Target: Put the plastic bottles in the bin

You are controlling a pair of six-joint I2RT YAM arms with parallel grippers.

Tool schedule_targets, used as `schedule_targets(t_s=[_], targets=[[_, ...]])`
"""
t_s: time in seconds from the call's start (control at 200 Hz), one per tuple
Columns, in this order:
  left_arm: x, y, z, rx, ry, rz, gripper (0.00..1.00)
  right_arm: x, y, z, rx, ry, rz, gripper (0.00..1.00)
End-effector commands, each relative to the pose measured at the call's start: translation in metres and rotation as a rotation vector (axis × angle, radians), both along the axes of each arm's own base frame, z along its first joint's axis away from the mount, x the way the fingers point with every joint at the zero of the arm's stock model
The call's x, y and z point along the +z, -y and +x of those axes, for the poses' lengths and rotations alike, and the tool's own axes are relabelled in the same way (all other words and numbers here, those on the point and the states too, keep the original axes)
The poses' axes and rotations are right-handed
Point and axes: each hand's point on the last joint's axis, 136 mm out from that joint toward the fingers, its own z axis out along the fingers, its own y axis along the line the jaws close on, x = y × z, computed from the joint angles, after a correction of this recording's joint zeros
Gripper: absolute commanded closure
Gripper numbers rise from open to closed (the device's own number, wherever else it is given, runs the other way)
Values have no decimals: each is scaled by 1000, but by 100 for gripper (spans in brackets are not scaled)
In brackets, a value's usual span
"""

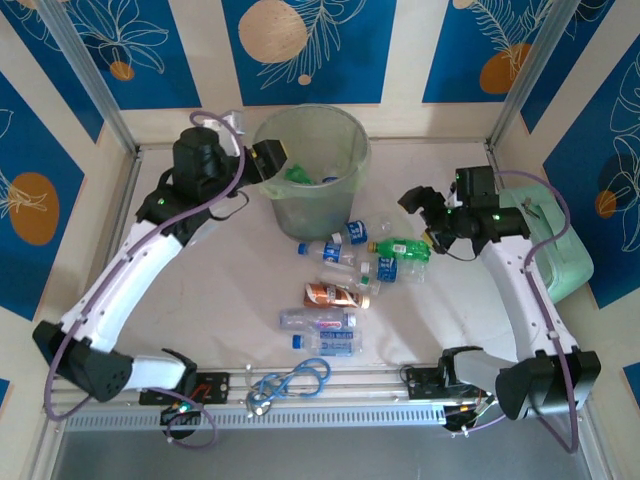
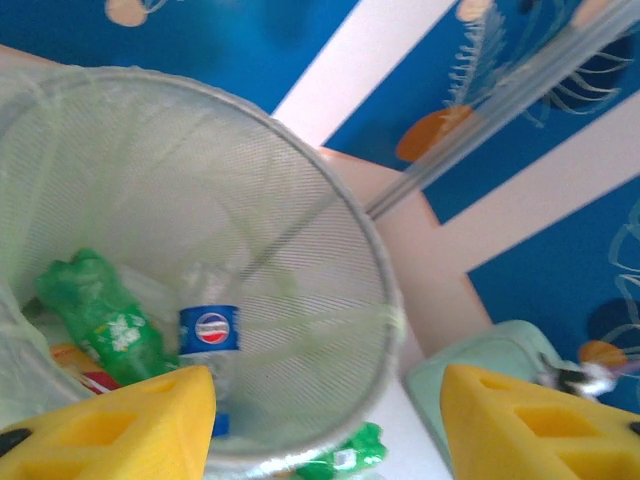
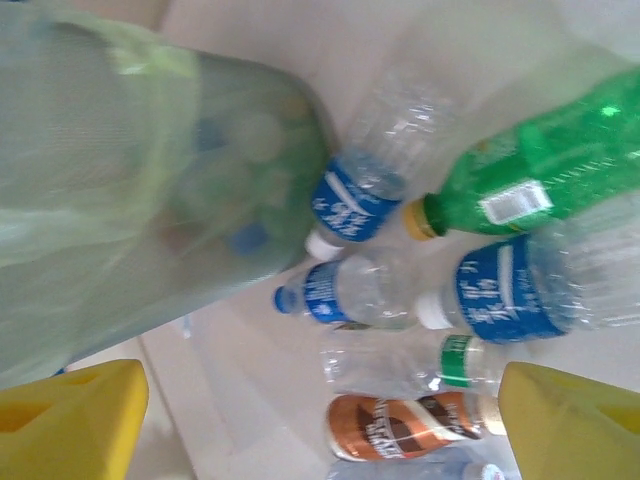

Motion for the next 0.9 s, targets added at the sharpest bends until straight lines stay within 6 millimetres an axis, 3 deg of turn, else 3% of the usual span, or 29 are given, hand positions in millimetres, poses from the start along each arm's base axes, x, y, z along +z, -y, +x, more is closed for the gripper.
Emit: schedule_targets(t_s=[0.0, 0.235, 0.58, 0.705, 0.89], targets=[[4, 7, -24, -107, 25, -62, 40, -37, 13, -16, -79, -140, -53, 10], [-29, 2, -61, -179, -2, -79, 40, -88, 9, -29, -145, -283, -31, 10], [-71, -6, -76, -164, -80, -95, 41, -137, -5, -51, -221, -423, -38, 9], [-87, -7, -76, -153, -120, -85, 41, -135, -19, -44, -166, -402, -29, 10], [-123, -18, -75, -88, -206, -38, 44, -125, -43, -63, -49, -393, -107, 10]])
